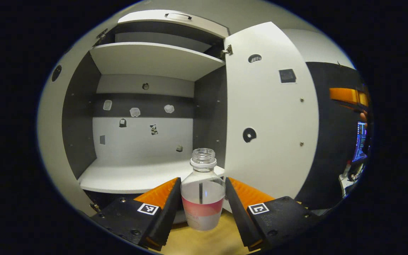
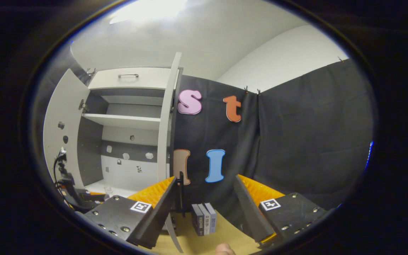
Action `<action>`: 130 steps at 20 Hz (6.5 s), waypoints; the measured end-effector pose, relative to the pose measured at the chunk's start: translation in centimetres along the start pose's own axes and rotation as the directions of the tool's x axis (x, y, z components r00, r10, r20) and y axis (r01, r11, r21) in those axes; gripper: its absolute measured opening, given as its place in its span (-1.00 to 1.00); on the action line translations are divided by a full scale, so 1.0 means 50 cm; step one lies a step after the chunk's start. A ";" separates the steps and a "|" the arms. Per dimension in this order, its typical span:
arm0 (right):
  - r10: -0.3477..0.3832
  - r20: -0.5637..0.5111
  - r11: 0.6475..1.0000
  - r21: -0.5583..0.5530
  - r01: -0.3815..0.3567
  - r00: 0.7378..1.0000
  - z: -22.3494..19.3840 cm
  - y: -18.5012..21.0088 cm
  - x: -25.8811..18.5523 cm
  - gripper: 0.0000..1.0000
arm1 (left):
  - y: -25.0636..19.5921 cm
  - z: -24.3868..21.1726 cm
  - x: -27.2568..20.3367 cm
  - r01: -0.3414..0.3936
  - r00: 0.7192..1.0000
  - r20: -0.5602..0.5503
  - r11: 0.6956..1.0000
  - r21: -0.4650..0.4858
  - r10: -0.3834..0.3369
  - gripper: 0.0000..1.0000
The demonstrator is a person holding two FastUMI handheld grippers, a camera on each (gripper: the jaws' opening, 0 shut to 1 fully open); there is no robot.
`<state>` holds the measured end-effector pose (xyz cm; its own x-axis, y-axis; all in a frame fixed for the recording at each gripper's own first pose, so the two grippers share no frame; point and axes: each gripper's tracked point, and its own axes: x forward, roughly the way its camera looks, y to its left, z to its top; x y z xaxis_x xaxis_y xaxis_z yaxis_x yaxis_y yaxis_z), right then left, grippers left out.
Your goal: Grasp the bottle in the cabinet with the left hand and place it on the coaster, then close the right door with the right hand and the left door with the left hand.
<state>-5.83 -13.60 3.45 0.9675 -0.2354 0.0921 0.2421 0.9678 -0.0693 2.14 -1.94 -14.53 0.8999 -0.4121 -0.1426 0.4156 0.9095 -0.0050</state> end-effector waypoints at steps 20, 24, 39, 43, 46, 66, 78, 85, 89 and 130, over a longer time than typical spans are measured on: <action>0.001 -0.016 0.997 -0.074 -0.002 1.000 -0.006 -0.007 0.018 0.84 | -0.177 -0.371 -0.209 0.197 0.959 -0.176 0.969 -0.145 -0.222 0.55; 0.000 -0.026 0.995 -0.096 -0.002 1.000 -0.010 -0.008 0.021 0.92 | -0.171 -0.435 -0.218 0.166 0.952 -0.229 0.970 -0.176 -0.204 0.55; 0.008 -0.039 0.988 -0.154 -0.014 0.999 -0.027 -0.003 0.021 0.86 | -0.151 -0.528 -0.234 0.081 0.948 -0.295 0.988 -0.131 -0.117 0.58; 0.008 -0.042 0.988 -0.152 -0.014 0.999 -0.026 -0.003 0.024 0.92 | -0.151 -0.525 -0.238 0.069 0.949 -0.296 0.988 -0.140 -0.108 0.59; 0.008 -0.045 0.988 -0.154 -0.015 0.999 -0.031 -0.004 0.023 0.92 | -0.154 -0.521 -0.245 0.067 0.945 -0.307 0.987 -0.146 -0.110 0.59; 0.024 -0.068 0.991 -0.126 -0.033 0.997 -0.064 -0.007 0.031 0.92 | -0.116 -0.301 -0.217 -0.003 0.985 -0.170 0.993 -0.121 -0.017 0.56; 0.070 -0.074 0.992 -0.102 -0.077 0.995 -0.078 0.014 0.053 0.92 | 0.011 -0.108 -0.185 -0.237 0.971 -0.028 0.968 -0.079 0.236 0.84; 0.124 -0.065 0.980 -0.147 -0.133 0.990 -0.087 0.057 0.071 0.92 | 0.100 0.010 -0.228 -0.399 0.913 0.073 0.916 -0.035 0.401 0.84; 0.141 -0.066 0.981 -0.127 -0.149 0.988 -0.091 0.064 0.076 0.93 | 0.142 0.038 -0.259 -0.463 0.879 0.098 0.885 -0.054 0.466 0.84; 0.567 -0.087 0.823 0.020 -0.568 0.819 -0.093 0.475 0.024 0.92 | 0.323 0.058 -0.562 -0.771 0.627 0.121 0.635 -0.046 0.769 0.83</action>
<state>1.40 8.68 -2.73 0.9360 0.3483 -0.0503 -0.3516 0.9318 -0.0898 -16.08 24.16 -7.75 0.9001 0.4348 0.0268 -0.4356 0.8980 0.0616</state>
